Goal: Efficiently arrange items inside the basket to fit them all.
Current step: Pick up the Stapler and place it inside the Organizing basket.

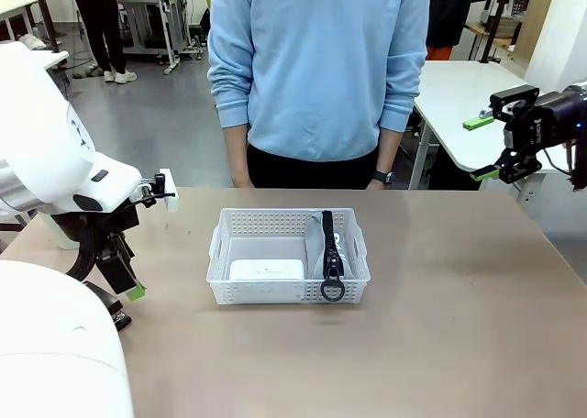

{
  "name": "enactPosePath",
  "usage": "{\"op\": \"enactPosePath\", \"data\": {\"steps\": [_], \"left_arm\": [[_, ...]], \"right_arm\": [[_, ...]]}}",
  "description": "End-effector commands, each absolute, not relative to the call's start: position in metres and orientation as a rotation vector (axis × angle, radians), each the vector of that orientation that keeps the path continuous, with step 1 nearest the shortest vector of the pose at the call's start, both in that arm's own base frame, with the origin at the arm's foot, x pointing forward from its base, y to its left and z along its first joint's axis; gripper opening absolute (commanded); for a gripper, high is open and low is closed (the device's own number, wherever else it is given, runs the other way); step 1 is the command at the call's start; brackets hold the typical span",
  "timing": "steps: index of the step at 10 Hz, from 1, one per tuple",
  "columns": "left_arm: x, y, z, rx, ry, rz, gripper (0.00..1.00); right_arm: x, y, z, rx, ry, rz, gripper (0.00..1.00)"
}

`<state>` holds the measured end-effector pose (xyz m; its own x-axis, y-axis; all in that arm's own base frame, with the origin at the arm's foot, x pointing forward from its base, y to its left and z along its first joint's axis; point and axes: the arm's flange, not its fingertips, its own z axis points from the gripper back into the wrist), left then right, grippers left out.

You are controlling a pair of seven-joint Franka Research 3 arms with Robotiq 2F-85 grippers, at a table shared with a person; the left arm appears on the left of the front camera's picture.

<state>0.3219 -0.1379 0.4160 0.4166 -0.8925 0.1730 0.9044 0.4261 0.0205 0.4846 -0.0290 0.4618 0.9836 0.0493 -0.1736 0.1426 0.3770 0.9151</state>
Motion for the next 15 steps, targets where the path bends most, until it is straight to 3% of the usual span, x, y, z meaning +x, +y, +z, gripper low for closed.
{"op": "enactPosePath", "data": {"steps": [1, 5, 8, 11, 12, 15], "left_arm": [[0.327, -0.135, 0.413, -0.142, -0.079, -1.023, 1.00], [0.341, -0.105, 0.415, -0.258, -0.037, -0.790, 1.00], [0.345, -0.083, 0.406, -0.234, -0.066, -0.640, 1.00], [0.350, -0.062, 0.399, -0.176, -0.135, -0.589, 1.00], [0.348, -0.063, 0.399, -0.137, -0.153, -0.707, 1.00], [0.362, -0.065, 0.409, -0.217, -0.086, -0.623, 1.00]], "right_arm": [[0.484, -0.030, 0.464, 1.175, 0.187, -0.050, 1.00], [0.484, -0.030, 0.464, 1.175, 0.187, -0.050, 1.00], [0.484, -0.030, 0.464, 1.175, 0.187, -0.050, 1.00], [0.484, -0.030, 0.464, 1.175, 0.187, -0.050, 1.00], [0.484, -0.030, 0.464, 1.175, 0.187, -0.050, 1.00], [0.484, -0.030, 0.464, 1.175, 0.187, -0.050, 1.00]]}}
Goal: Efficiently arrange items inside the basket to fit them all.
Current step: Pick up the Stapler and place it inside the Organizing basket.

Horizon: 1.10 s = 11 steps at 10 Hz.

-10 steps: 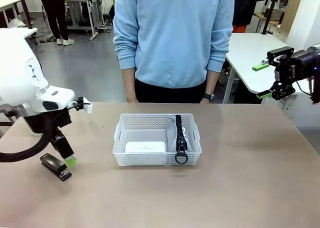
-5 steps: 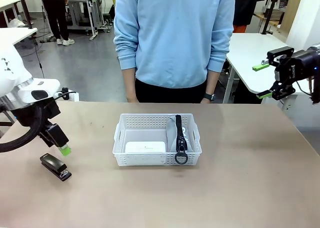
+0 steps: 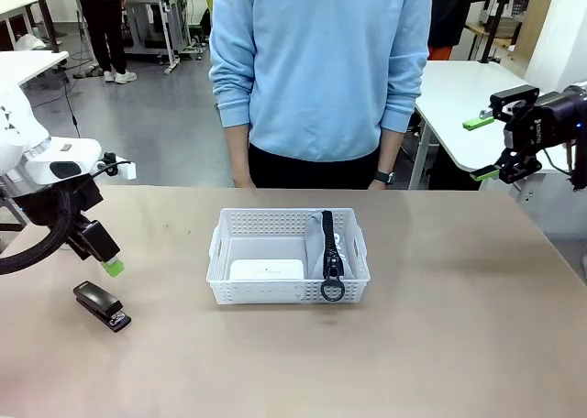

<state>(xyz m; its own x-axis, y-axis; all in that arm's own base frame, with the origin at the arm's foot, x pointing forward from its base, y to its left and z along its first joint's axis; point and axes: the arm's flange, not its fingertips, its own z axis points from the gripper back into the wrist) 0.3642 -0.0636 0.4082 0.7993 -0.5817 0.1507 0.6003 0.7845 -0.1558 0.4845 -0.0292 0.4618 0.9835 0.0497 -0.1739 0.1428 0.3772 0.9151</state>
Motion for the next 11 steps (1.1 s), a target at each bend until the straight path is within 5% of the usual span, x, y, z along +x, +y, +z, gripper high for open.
{"op": "enactPosePath", "data": {"steps": [1, 4, 7, 11], "left_arm": [[0.362, -0.065, 0.409, -0.217, -0.086, -0.623, 1.00], [0.363, -0.064, 0.407, -0.207, -0.087, -0.638, 1.00], [0.353, -0.056, 0.386, -0.034, -0.034, -1.463, 1.00], [0.327, -0.029, 0.380, -0.003, 0.185, -2.057, 1.00]], "right_arm": [[0.484, -0.030, 0.464, 1.175, 0.187, -0.050, 1.00], [0.484, -0.030, 0.464, 1.175, 0.187, -0.050, 1.00], [0.484, -0.030, 0.464, 1.175, 0.187, -0.050, 1.00], [0.484, -0.030, 0.464, 1.175, 0.187, -0.050, 1.00]]}}
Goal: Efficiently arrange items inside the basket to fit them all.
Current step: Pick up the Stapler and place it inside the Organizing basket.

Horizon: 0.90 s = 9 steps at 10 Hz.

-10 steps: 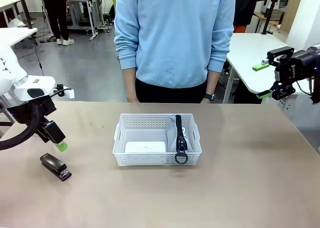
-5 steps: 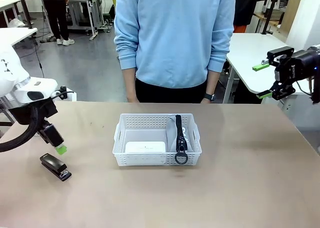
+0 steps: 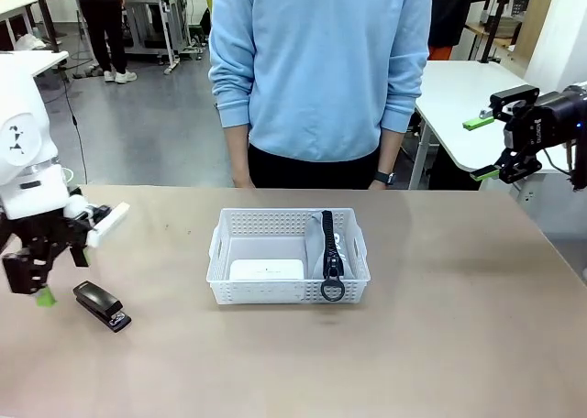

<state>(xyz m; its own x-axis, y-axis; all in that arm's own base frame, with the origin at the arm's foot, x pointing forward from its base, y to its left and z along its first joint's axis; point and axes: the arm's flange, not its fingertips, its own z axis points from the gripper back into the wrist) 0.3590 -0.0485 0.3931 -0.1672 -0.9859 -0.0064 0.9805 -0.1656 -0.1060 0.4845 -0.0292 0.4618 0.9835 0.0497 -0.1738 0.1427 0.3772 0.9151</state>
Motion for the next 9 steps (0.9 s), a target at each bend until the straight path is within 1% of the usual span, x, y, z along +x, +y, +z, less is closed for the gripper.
{"op": "enactPosePath", "data": {"steps": [1, 2, 4, 5, 6, 8, 9], "left_arm": [[0.322, -0.029, 0.382, -0.049, 0.178, -2.176, 1.00], [0.359, -0.048, 0.393, -0.072, 0.097, -1.737, 1.00], [0.359, -0.048, 0.393, -0.072, 0.097, -1.737, 1.00], [0.358, -0.043, 0.393, -0.077, 0.127, -1.857, 1.00], [0.367, -0.049, 0.384, -0.124, 0.192, -1.975, 1.00], [0.375, -0.056, 0.371, -0.122, 0.081, -2.014, 1.00], [0.376, -0.060, 0.364, -0.111, 0.054, -2.033, 1.00]], "right_arm": [[0.484, -0.030, 0.464, 1.175, 0.187, -0.050, 1.00], [0.484, -0.030, 0.464, 1.175, 0.187, -0.050, 1.00], [0.484, -0.030, 0.464, 1.175, 0.187, -0.050, 1.00], [0.484, -0.030, 0.464, 1.175, 0.187, -0.050, 1.00], [0.484, -0.030, 0.464, 1.175, 0.187, -0.050, 1.00], [0.484, -0.030, 0.464, 1.175, 0.187, -0.050, 1.00], [0.484, -0.030, 0.464, 1.175, 0.187, -0.050, 1.00]]}}
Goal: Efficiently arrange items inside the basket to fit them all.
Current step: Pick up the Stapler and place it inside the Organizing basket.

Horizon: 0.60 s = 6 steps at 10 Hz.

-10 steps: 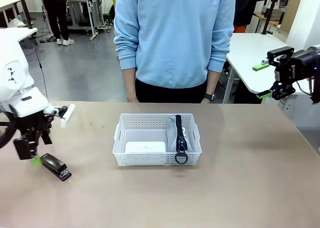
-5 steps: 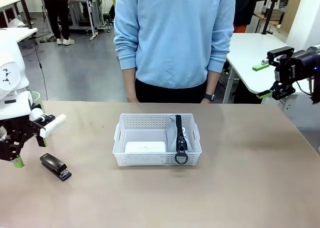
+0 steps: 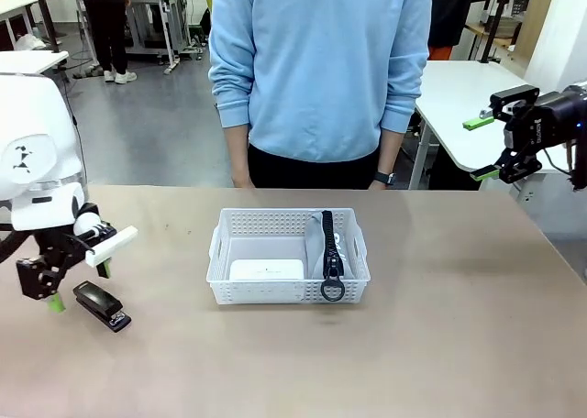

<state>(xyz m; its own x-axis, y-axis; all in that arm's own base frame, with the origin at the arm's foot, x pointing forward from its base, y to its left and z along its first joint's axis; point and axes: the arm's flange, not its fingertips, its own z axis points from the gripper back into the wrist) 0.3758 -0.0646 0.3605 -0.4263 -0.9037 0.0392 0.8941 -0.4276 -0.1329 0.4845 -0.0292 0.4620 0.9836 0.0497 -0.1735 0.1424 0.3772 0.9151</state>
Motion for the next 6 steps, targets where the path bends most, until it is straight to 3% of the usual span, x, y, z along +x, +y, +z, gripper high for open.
{"op": "enactPosePath", "data": {"steps": [1, 3, 6], "left_arm": [[0.380, -0.063, 0.357, -0.123, 0.031, -2.044, 1.00], [0.379, -0.070, 0.354, -0.154, 0.000, -2.023, 1.00], [0.376, -0.066, 0.341, -0.117, 0.070, -2.046, 1.00]], "right_arm": [[0.484, -0.030, 0.464, 1.175, 0.187, -0.050, 1.00], [0.484, -0.030, 0.464, 1.175, 0.187, -0.050, 1.00], [0.484, -0.030, 0.464, 1.175, 0.187, -0.050, 1.00]]}}
